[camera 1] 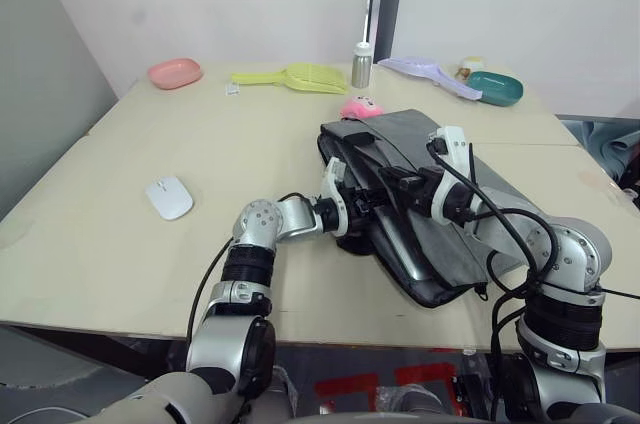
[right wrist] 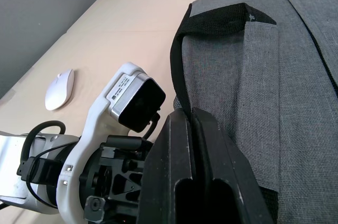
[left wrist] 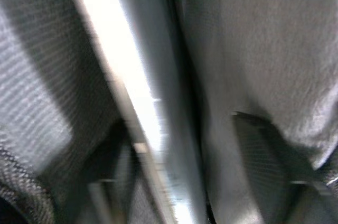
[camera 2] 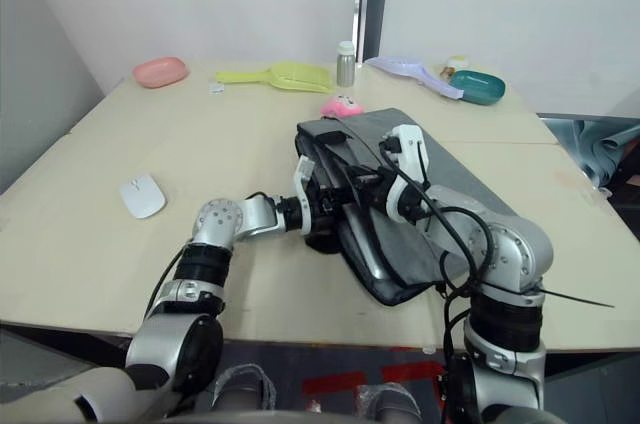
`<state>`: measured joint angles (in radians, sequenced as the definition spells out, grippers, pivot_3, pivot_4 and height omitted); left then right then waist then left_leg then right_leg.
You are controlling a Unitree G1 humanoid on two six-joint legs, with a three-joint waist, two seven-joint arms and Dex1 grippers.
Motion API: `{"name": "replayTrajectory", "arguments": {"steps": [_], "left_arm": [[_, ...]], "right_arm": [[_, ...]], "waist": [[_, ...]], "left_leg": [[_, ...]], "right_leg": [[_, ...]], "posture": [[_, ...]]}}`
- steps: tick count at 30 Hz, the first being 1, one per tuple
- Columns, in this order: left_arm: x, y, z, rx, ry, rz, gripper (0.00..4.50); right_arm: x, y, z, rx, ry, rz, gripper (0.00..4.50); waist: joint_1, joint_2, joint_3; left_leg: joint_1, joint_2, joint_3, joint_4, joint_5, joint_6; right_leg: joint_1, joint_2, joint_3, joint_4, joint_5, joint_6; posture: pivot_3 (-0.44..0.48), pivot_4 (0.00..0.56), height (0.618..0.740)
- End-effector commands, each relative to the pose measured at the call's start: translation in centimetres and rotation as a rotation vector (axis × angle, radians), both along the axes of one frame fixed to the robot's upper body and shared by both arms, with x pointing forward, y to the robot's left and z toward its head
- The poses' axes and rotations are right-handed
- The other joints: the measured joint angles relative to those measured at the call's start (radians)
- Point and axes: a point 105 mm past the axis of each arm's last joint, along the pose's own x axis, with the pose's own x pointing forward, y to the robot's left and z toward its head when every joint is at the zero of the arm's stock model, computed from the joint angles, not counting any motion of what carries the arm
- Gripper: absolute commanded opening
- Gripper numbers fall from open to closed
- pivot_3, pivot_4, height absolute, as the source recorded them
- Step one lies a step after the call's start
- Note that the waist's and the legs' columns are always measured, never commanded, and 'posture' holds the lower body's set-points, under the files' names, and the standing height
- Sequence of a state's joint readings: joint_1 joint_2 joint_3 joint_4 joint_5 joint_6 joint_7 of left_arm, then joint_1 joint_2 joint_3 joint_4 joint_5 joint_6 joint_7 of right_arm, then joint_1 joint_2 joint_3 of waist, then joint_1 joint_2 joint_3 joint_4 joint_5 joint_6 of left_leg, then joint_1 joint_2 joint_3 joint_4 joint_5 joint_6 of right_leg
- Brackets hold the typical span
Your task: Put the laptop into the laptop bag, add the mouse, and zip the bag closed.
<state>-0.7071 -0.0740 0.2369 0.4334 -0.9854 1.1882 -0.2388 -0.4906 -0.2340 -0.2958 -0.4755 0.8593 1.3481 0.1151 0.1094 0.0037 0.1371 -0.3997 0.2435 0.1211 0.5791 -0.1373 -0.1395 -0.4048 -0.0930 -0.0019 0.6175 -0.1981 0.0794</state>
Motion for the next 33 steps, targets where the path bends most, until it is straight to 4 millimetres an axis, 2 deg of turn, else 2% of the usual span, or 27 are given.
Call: {"name": "replayTrajectory", "arguments": {"steps": [1,4,5,14,20,22,27,31,33], "left_arm": [[-0.1,-0.2,1.5,-0.046,-0.051,0.006,1.44],[0.0,-0.3,0.9,-0.038,-0.035,0.014,0.38],[0.0,-0.4,0.9,-0.039,-0.032,0.015,0.27],[-1.1,-3.5,1.7,-0.066,-0.054,-0.067,0.27],[-0.9,-3.2,1.6,-0.049,-0.081,-0.052,0.27],[-0.9,-2.2,1.5,-0.012,-0.127,-0.056,1.30],[-0.2,0.8,1.8,0.078,-0.226,-0.044,3.03],[0.8,5.0,1.6,0.207,-0.306,-0.016,4.44],[0.6,6.8,1.6,0.257,-0.349,-0.026,4.48]], "right_arm": [[-0.1,-0.2,0.7,0.008,-0.030,0.006,0.00],[-0.2,0.2,0.8,0.015,-0.031,0.024,0.00],[-0.3,0.4,0.9,0.023,-0.035,0.036,0.00],[-1.5,2.0,1.1,0.086,-0.018,0.117,0.00],[-1.3,1.6,0.6,0.075,-0.001,0.084,0.00],[-1.0,1.1,0.5,0.067,0.002,0.062,0.00],[-0.7,0.6,0.5,0.059,0.001,0.039,0.00],[-0.5,0.2,0.1,0.052,0.008,0.032,0.00],[-0.4,0.2,0.0,0.049,0.011,0.033,0.00]], "waist": [[0.000,0.000,0.000],[-0.001,0.000,0.000],[0.000,0.000,0.000],[-0.002,0.000,0.000],[-0.001,0.000,0.000],[-0.001,0.000,0.000],[-0.006,0.000,0.000],[-0.008,0.001,0.000],[-0.006,0.001,0.000]], "left_leg": [[0.000,0.000,0.000,0.000,0.000,0.000],[0.000,0.000,0.000,0.000,0.000,0.000],[0.000,0.000,0.000,0.000,0.000,0.000],[0.000,0.000,0.000,-0.002,0.000,0.000],[-0.001,0.000,0.000,-0.003,0.000,0.000],[-0.001,0.000,0.000,-0.003,0.000,0.000],[0.000,0.000,0.000,-0.003,0.000,0.000],[0.001,0.000,0.000,-0.003,0.000,0.000],[0.001,0.000,0.000,-0.003,0.000,0.000]], "right_leg": [[0.000,0.000,0.000,0.000,0.000,0.000],[0.000,0.000,0.000,0.000,0.000,0.001],[0.000,0.000,0.000,-0.001,0.000,0.001],[0.000,0.000,-0.001,-0.003,0.000,0.001],[0.000,0.000,-0.001,-0.003,0.000,0.001],[0.000,0.000,-0.001,-0.003,0.000,0.001],[0.000,0.000,0.000,-0.003,0.000,0.001],[0.000,0.000,0.000,-0.002,0.000,0.001],[0.000,0.000,0.000,-0.002,0.000,0.001]], "posture": [[0.000,0.150,0.740],[0.000,0.150,0.740],[0.000,0.150,0.740],[0.000,0.150,0.740],[0.000,0.150,0.740],[0.000,0.150,0.740],[0.000,0.150,0.740],[0.000,0.150,0.740],[0.000,0.150,0.740]]}}
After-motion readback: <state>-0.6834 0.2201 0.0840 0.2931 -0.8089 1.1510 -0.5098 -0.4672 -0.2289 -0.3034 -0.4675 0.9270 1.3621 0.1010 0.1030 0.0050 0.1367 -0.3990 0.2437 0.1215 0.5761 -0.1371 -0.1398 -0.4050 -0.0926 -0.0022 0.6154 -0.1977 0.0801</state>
